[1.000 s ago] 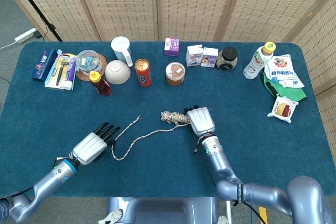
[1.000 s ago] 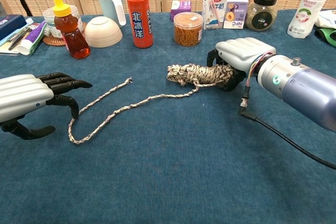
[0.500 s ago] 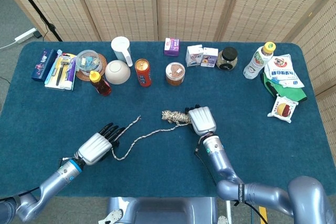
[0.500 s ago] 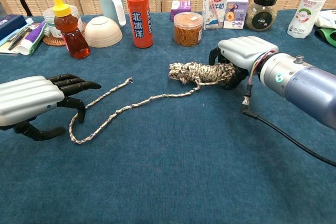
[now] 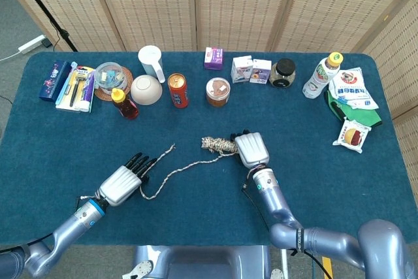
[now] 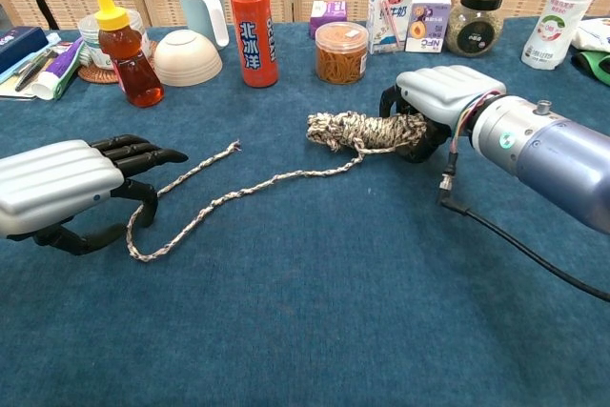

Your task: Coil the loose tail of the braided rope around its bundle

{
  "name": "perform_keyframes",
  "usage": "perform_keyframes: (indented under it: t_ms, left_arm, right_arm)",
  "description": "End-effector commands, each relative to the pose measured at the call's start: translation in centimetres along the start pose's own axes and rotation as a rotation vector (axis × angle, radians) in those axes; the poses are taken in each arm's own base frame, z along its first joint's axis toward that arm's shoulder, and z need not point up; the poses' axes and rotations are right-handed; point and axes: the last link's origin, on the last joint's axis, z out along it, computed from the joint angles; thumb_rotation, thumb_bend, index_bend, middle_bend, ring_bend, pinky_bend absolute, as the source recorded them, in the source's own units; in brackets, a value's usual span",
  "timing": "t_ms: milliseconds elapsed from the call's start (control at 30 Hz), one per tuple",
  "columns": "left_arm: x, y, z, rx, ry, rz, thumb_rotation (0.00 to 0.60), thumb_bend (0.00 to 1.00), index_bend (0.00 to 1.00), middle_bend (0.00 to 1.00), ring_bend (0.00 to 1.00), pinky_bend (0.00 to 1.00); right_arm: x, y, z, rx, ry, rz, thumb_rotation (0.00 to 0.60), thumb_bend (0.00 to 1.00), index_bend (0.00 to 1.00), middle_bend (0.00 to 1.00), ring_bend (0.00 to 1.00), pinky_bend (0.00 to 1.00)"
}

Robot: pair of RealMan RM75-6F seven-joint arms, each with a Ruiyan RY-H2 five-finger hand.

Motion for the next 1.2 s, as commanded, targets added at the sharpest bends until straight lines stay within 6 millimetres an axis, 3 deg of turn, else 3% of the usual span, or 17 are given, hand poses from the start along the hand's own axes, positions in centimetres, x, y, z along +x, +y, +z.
perform_keyframes:
  t_ms: [33, 267, 933, 1200]
  left_arm:
    - [-0.16, 0.09, 0.13, 0.0, 0.0, 0.0, 0.6, 0.48, 0.44, 0.0, 0.0, 0.0]
    - [-0.45, 0.2, 0.15, -0.001, 0.015, -0.001, 0.6, 0.47, 0.39, 0.0, 0.0, 0.0]
    - [-0.88, 0.21, -0.4, -0.009, 0.032, 0.021, 0.6, 0.47, 0.37, 0.0, 0.0, 0.0]
    - [-1.08, 0.23, -0.48, 0.006, 0.059, 0.031, 0.6, 0.47, 0.47, 0.0, 0.0, 0.0]
  right_arm:
    - [-0.01, 0.03, 0.0, -0.001, 0.0, 0.002, 0.6, 0.49, 0.64, 0.54, 0.35, 0.58]
    - [-0.08, 0.28, 0.0, -0.007, -0.003, 0.005, 0.6, 0.5, 0.64, 0.54, 0.35, 0.58]
    - [-0.03, 0.69, 0.09, -0.017, -0.003, 0.011, 0.6, 0.51, 0.64, 0.54, 0.35, 0.58]
    - [0.09, 0.74, 0.1, -0.018, 0.001, 0.009, 0.6, 0.51, 0.65, 0.54, 0.35, 0.58]
